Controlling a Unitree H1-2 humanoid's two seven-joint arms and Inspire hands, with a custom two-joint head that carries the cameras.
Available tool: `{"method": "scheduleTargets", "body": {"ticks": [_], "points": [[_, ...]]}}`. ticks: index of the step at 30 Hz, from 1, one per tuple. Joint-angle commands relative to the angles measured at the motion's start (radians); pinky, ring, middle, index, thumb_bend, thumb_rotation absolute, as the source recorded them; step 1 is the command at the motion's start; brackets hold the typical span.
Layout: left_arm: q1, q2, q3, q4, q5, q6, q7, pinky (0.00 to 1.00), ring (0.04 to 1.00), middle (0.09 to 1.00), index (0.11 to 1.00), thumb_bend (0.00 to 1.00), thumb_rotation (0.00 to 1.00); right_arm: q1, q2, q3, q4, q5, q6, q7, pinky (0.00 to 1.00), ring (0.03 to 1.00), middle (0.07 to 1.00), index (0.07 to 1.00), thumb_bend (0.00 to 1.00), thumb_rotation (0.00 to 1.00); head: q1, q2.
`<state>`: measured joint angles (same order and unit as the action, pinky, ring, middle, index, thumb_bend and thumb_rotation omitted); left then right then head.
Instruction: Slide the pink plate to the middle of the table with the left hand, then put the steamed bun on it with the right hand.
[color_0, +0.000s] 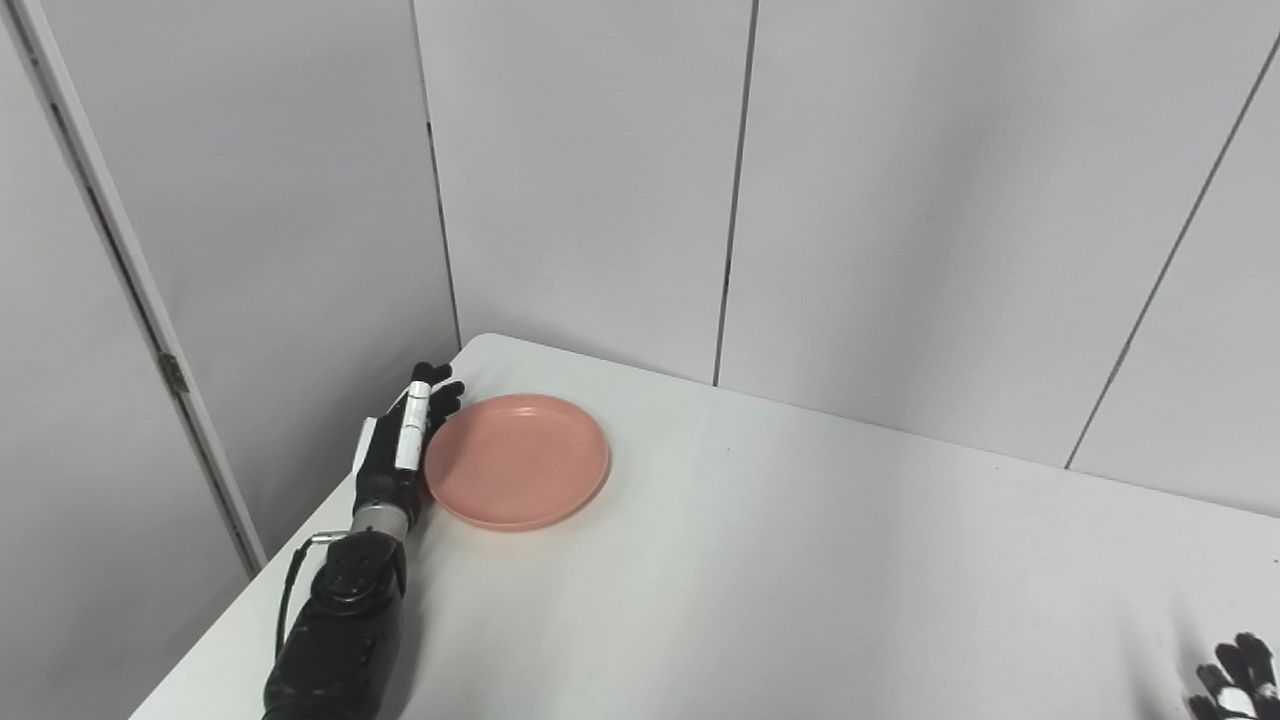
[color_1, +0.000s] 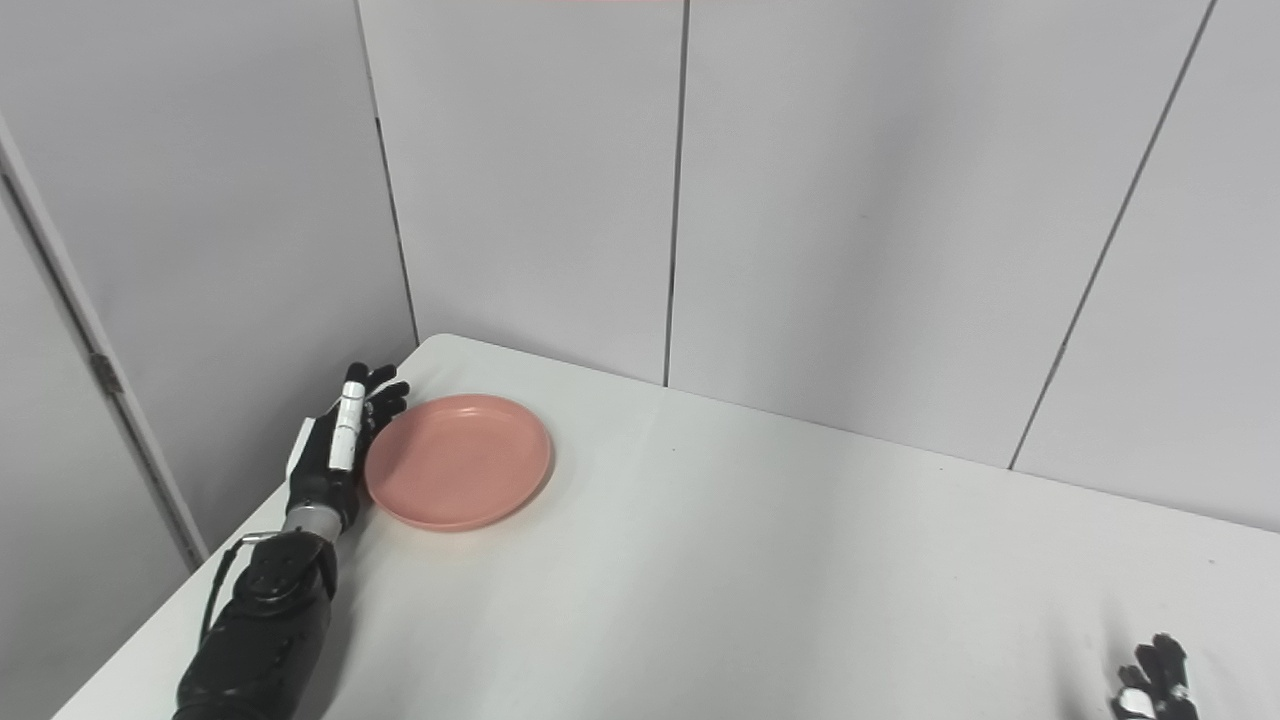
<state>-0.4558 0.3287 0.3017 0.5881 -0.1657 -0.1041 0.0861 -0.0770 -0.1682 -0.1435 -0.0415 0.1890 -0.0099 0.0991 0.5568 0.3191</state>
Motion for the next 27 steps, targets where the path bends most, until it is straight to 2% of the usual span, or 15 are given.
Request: {"method": "scheduleTargets", "body": {"ticks": [1,5,9,12,15,18,20,23,27], "points": [[-0.034,0.017,0.001,-0.008,0.009,-0.037,0.007,0.97,0.883,0.829,0.813,0.83,1.0,-0.02,-0.011,-0.01,-0.02,0.002,-0.049,0.003,1.0,1.0,1.0,1.0,0.37,0.79,0.001,0.001],[-0.036,0.02,-0.002,0.005,0.003,-0.033,-0.002,0.99,0.888,0.838,0.825,0.83,1.0,-0.019,-0.012,-0.012,-0.022,0.011,-0.044,0.008,1.0,1.0,1.0,1.0,0.38,0.78,0.002,0.004],[-0.043,0.014,0.006,0.022,-0.031,-0.032,-0.029,0.93,0.869,0.823,0.81,0.83,1.0,-0.017,-0.012,-0.01,-0.026,0.007,-0.039,0.008,1.0,1.0,1.0,1.0,0.38,0.79,-0.004,0.005],[-0.053,0.002,0.013,0.044,-0.085,-0.041,-0.087,0.9,0.865,0.821,0.809,0.84,1.0,-0.017,-0.006,-0.009,-0.032,0.002,-0.036,0.001,1.0,1.0,1.0,1.0,0.38,0.79,-0.007,0.008],[-0.064,-0.013,0.022,0.058,-0.157,-0.031,-0.154,0.92,0.873,0.831,0.814,0.84,0.98,-0.017,-0.004,-0.008,-0.032,-0.004,-0.037,-0.002,1.0,1.0,1.0,1.0,0.38,0.78,-0.009,0.007],[-0.08,-0.04,0.037,0.07,-0.221,-0.015,-0.195,0.86,0.834,0.813,0.798,0.84,0.94,-0.017,0.002,-0.009,-0.033,0.0,-0.033,-0.006,1.0,1.0,1.0,1.0,0.38,0.77,-0.024,0.008],[-0.087,-0.06,0.035,0.067,-0.235,0.0,-0.2,0.84,0.821,0.807,0.789,0.84,0.94,-0.016,0.001,-0.008,-0.038,0.003,-0.028,-0.003,1.0,1.0,1.0,1.0,0.39,0.76,-0.03,0.011],[-0.088,-0.077,0.01,0.064,-0.211,0.002,-0.195,0.85,0.836,0.821,0.801,0.84,0.94,-0.014,-0.001,-0.004,-0.044,-0.006,-0.026,-0.003,1.0,1.0,1.0,1.0,0.38,0.8,-0.039,0.015],[-0.087,-0.091,-0.026,0.055,-0.173,0.01,-0.182,0.87,0.848,0.828,0.81,0.84,0.97,-0.013,0.006,-0.004,-0.05,-0.005,-0.018,-0.01,1.0,1.0,1.0,1.0,0.39,0.77,-0.035,0.011]]}}
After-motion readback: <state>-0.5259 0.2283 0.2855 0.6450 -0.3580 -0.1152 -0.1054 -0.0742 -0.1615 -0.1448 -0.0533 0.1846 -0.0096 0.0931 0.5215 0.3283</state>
